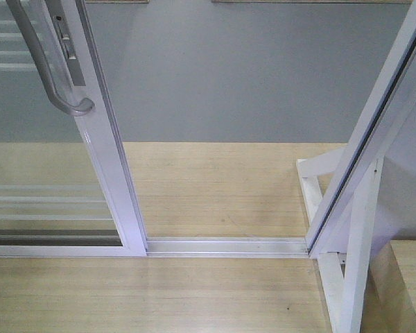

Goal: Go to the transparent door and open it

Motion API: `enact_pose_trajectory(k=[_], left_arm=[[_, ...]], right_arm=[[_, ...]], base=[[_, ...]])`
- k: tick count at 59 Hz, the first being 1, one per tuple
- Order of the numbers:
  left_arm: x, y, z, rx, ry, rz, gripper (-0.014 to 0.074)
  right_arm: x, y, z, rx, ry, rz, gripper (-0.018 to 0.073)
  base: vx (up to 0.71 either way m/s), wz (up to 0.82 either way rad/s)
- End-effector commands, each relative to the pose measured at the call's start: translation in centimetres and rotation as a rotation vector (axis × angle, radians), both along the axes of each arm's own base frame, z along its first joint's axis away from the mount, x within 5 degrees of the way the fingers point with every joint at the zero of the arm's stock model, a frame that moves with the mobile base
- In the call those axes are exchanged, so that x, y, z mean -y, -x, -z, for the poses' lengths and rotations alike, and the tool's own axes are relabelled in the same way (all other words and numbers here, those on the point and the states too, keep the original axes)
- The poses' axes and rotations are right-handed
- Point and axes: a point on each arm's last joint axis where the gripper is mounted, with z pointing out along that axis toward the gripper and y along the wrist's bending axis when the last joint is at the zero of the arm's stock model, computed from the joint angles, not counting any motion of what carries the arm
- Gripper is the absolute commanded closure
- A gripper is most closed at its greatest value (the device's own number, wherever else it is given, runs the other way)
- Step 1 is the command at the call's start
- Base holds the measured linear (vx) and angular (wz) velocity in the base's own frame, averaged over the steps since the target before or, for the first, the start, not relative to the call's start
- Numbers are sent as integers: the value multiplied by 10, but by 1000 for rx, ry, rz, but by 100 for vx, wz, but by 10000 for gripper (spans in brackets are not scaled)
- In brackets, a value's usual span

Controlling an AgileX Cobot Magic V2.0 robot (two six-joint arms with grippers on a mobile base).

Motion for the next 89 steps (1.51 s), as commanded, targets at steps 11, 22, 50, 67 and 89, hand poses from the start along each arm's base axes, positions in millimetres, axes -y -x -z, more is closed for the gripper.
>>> enact_pose_trajectory(k=[11,22,50,67,89], left_arm=[[0,0,-2,80,18,6,600],[0,0,-2,80,18,5,600],[0,0,-2,80,18,5,600],[0,0,-2,80,18,5,600],[0,0,-2,80,18,5,600]], right_arm=[[1,-2,-17,104,25,-11,-4],[7,3,-15,96,128,-16,-3],[-5,105,40,296,14,-30,533],[-10,145,85,579,-1,-65,569],[-12,153,139,710,-52,-47,565]], base=[[0,0],[0,0],[0,0],[0,0],[0,0]])
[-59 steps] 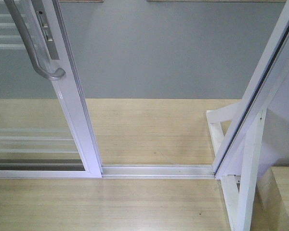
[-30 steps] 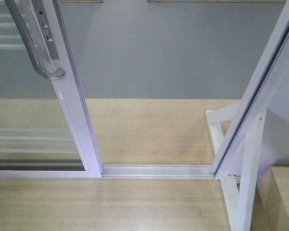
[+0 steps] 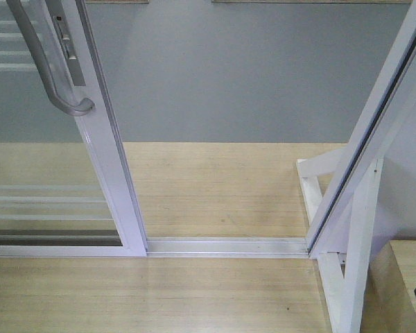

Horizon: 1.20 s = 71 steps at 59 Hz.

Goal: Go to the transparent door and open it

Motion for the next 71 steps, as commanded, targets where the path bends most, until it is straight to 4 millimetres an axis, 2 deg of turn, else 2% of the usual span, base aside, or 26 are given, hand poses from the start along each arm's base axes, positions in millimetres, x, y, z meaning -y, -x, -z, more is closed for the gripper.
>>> enact_pose_trajectory(k=[1,11,71], left_arm=[[0,0,-3,83,12,4,600],[0,0,-3,83,12,4,600],[0,0,-3,83,12,4,600]], right_arm=[[-1,1,-8,139,20,-4,565],[-1,1,-12,175,142,-9,566],[-1,1,-12,172,139,-9,566]], base=[[0,0],[0,0],[0,0]])
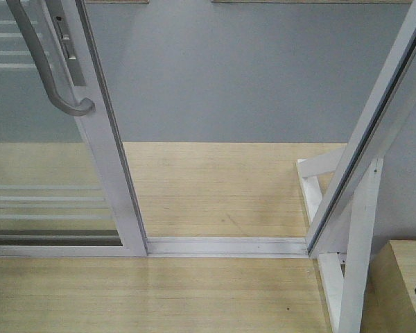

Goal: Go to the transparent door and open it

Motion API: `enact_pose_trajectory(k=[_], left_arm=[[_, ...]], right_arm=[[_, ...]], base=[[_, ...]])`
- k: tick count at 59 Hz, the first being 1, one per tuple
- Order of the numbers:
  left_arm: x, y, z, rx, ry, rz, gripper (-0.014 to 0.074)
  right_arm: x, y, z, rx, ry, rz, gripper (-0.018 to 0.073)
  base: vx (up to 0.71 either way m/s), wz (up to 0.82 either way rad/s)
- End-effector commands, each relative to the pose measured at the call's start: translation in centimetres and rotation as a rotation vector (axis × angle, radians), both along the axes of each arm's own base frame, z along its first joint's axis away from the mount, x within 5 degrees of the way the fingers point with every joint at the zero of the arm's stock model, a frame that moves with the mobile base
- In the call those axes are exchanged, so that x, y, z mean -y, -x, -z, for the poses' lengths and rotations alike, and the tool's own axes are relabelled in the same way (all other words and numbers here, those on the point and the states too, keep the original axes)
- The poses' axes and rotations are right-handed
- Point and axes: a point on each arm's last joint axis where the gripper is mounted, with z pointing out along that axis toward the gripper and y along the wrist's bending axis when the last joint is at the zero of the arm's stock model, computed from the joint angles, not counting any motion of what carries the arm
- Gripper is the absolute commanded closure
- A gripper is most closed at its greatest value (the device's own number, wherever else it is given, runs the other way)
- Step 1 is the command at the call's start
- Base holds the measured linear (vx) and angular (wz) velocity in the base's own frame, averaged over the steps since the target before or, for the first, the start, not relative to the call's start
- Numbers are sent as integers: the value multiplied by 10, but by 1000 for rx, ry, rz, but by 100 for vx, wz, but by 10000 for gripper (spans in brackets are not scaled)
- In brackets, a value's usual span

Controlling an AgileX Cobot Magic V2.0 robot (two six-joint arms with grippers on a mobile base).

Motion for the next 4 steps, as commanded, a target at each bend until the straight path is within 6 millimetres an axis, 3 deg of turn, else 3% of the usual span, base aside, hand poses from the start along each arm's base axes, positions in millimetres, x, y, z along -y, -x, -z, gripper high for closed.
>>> enact_pose_trajectory(k=[1,4], left_arm=[[0,0,-3,82,12,4,600],[0,0,-3,82,12,4,600]], right_arm=[[0,1,-7,96,26,1,566],[0,1,-7,96,26,1,566]], base=[[0,0],[0,0]])
